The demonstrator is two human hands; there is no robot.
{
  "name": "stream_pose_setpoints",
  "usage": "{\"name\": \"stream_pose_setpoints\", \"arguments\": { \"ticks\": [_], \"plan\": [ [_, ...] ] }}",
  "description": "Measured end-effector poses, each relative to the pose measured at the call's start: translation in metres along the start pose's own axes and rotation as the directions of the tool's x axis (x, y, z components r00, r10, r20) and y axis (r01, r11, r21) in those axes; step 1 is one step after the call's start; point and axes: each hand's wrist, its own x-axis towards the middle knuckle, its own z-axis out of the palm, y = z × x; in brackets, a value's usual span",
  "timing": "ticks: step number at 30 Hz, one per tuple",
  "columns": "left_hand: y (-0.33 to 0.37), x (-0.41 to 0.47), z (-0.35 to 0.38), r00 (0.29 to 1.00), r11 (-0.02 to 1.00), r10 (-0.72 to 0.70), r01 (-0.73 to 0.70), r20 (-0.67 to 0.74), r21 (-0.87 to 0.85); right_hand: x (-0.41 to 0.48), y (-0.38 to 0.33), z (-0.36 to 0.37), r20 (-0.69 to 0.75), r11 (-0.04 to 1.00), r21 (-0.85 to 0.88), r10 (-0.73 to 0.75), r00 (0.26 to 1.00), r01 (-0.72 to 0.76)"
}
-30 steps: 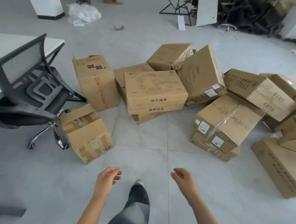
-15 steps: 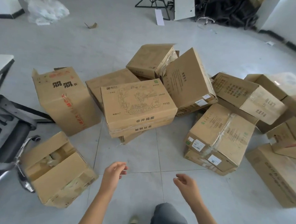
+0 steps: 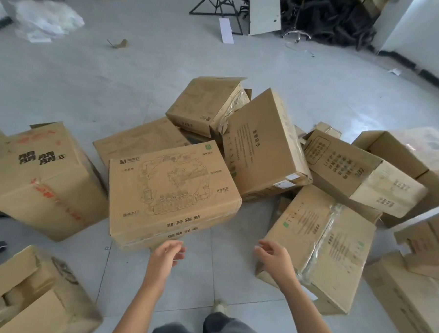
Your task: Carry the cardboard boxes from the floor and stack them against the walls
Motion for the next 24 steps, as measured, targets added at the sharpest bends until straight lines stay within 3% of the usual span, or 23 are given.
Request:
{"name": "stream_pose_setpoints", "arguments": {
  "ticks": [9, 24],
  "plan": [
    [0.042, 0.08, 0.082, 0.987, 0.987, -0.097, 0.079, 0.128, 0.14, 0.07, 0.022, -0.05, -0.072, 0.979, 0.078, 0.196, 0.978, -0.19],
    [0.153, 0.22, 0.249, 0.881, 0.935, -0.084, -0.092, 0.466, 0.343, 0.161, 0.026, -0.123, -0.265, 0.892, 0.299, 0.42, 0.868, -0.34]
  ]
}}
